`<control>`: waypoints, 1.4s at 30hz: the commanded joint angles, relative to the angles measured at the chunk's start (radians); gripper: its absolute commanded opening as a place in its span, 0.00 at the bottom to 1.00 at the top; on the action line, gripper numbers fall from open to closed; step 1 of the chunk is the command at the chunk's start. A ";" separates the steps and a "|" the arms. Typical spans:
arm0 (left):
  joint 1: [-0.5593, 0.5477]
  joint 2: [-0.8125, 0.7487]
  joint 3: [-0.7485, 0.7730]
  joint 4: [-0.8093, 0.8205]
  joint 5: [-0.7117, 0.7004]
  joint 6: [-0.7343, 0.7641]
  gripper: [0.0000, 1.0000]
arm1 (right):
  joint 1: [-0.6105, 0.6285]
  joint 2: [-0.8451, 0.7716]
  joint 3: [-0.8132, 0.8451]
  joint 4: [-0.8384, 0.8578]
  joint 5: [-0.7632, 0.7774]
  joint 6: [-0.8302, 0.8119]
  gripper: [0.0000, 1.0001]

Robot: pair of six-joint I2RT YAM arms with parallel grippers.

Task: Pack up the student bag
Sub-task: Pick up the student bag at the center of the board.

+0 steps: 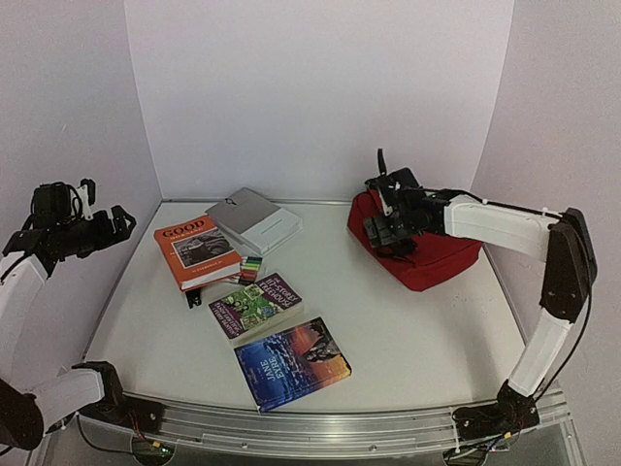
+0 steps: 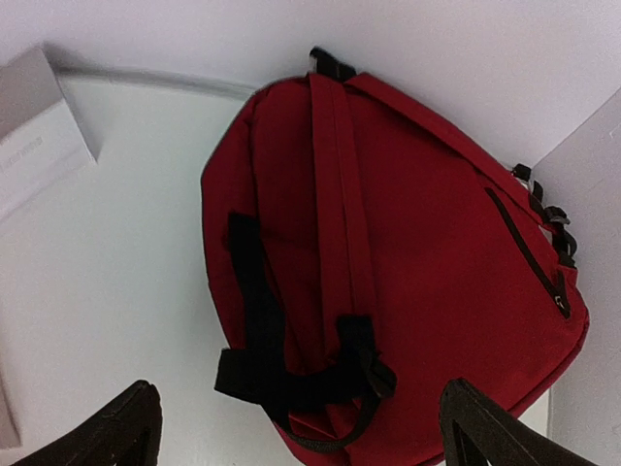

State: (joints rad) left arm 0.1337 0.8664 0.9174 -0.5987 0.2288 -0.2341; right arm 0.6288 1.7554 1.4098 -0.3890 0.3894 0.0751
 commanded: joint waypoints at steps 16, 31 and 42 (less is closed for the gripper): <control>0.004 0.019 -0.004 0.020 0.061 0.021 1.00 | 0.098 0.503 0.276 -0.167 0.540 -0.187 0.98; 0.004 0.027 -0.004 0.018 0.043 0.025 1.00 | -0.018 0.498 0.304 -0.150 0.314 -0.150 0.48; 0.003 0.016 -0.005 0.012 0.017 0.026 1.00 | -0.018 0.104 0.361 -0.161 -0.239 0.025 0.00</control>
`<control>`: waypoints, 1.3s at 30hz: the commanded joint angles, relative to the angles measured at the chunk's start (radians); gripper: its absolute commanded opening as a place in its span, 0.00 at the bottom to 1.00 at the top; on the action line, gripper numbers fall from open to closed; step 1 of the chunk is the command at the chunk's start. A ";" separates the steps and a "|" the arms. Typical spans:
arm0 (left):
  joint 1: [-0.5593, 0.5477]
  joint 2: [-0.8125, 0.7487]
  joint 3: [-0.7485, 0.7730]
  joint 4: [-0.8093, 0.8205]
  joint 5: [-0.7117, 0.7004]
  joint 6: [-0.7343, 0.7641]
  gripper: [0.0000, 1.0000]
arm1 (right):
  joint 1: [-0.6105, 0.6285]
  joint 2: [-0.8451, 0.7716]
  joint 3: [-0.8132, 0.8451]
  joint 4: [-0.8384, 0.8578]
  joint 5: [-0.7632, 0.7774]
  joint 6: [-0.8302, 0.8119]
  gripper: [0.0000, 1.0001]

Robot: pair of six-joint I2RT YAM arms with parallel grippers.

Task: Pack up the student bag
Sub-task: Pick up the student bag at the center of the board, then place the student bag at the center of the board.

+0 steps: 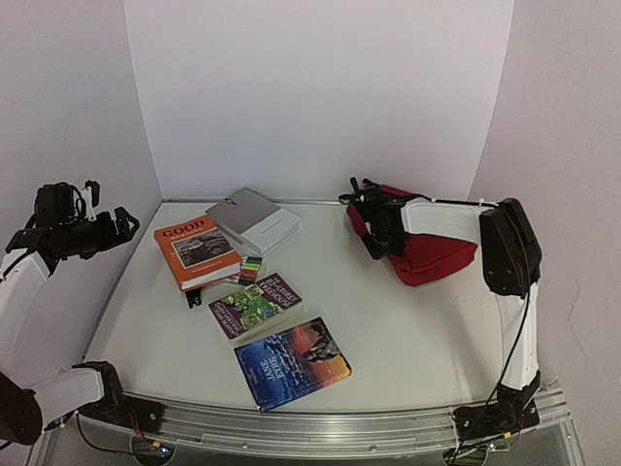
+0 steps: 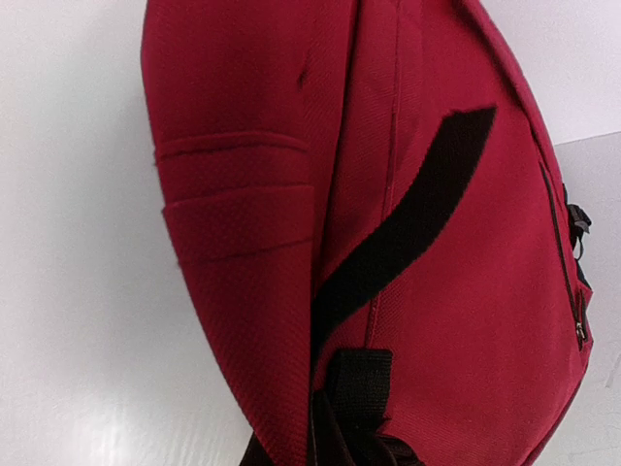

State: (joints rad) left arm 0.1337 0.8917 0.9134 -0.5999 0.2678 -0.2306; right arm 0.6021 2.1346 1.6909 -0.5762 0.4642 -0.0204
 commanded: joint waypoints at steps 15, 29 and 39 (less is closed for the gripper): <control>0.004 -0.016 0.000 0.005 -0.039 0.022 1.00 | -0.223 -0.527 -0.066 0.143 -1.046 0.590 0.00; 0.004 -0.016 -0.003 0.009 -0.015 0.021 1.00 | -0.333 -0.611 -0.277 0.100 -0.585 0.477 0.93; 0.004 0.000 -0.004 0.005 -0.024 0.023 1.00 | -0.049 -0.601 -0.358 0.163 -0.570 0.531 0.93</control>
State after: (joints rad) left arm 0.1337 0.8907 0.9134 -0.6006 0.2405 -0.2306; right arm 0.3854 1.5008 1.3543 -0.4611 -0.1682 0.4797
